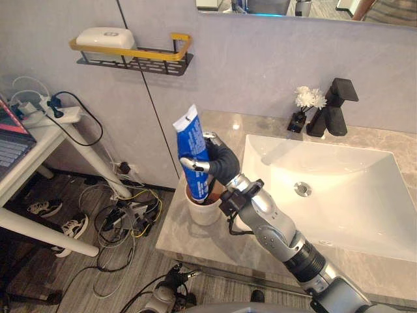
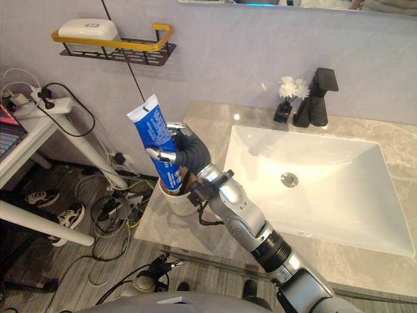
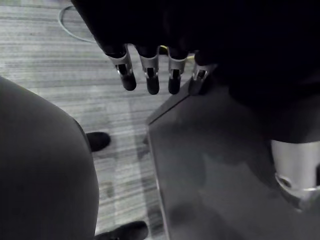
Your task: Organize washtable
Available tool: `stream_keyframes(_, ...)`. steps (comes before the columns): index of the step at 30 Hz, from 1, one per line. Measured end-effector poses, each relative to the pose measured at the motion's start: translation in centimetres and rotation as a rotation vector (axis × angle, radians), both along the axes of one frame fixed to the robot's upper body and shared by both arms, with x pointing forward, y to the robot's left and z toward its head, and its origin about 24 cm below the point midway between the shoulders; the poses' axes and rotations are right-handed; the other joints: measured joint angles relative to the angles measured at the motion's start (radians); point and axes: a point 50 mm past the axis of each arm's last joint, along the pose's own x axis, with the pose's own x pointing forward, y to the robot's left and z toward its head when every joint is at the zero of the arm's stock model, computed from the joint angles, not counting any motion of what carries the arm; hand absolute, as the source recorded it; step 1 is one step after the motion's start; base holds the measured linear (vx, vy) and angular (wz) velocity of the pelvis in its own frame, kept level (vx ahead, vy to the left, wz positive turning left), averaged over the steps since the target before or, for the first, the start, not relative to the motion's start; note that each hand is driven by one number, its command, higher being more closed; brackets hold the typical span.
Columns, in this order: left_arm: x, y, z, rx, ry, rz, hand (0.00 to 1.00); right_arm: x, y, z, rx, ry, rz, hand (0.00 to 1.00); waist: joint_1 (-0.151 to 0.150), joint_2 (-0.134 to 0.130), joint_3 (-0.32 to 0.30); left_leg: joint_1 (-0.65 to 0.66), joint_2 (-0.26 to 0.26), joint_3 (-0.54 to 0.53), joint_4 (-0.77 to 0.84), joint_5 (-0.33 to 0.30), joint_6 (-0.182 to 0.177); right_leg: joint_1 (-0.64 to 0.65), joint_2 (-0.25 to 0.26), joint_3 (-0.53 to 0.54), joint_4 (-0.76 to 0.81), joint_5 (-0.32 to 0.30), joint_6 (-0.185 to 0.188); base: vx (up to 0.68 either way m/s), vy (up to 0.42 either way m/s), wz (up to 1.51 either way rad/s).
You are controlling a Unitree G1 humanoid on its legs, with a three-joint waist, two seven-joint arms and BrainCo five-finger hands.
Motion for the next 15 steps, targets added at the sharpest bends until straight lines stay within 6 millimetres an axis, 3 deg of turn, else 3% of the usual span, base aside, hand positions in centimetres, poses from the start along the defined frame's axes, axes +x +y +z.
stream_keyframes(10, 0.11, 0.18, 0.03, -0.015, 0.001, 0.022, 0.0, -0.03, 0.01, 0.01, -0.004, -0.007, 0.015, 1.0, -0.002, 0.015, 0.009, 0.0, 0.0, 0.001, 0.0, 0.0, 0.0, -0.001, 0.0, 0.001, 0.002, -0.001, -0.002, 0.0, 0.0, 0.0)
stream_keyframes(11, 0.08, 0.27, 0.02, -0.016, 0.002, 0.029, 0.0, -0.04, 0.02, 0.01, -0.004, -0.009, 0.018, 0.0, -0.002, 0.015, 0.009, 0.0, 0.0, 0.001, 0.0, 0.0, 0.0, -0.001, 0.0, 0.001, 0.002, -0.001, -0.002, 0.0, 0.0, 0.0)
stream_keyframes(15, 0.16, 0.28, 0.08, -0.014, -0.006, 0.032, 0.0, -0.09, -0.02, 0.06, -0.002, -0.011, 0.02, 0.0, -0.002, 0.015, 0.009, 0.0, 0.0, 0.001, 0.0, 0.0, 0.0, -0.002, 0.0, 0.0, 0.002, -0.001, -0.002, 0.0, 0.0, 0.0)
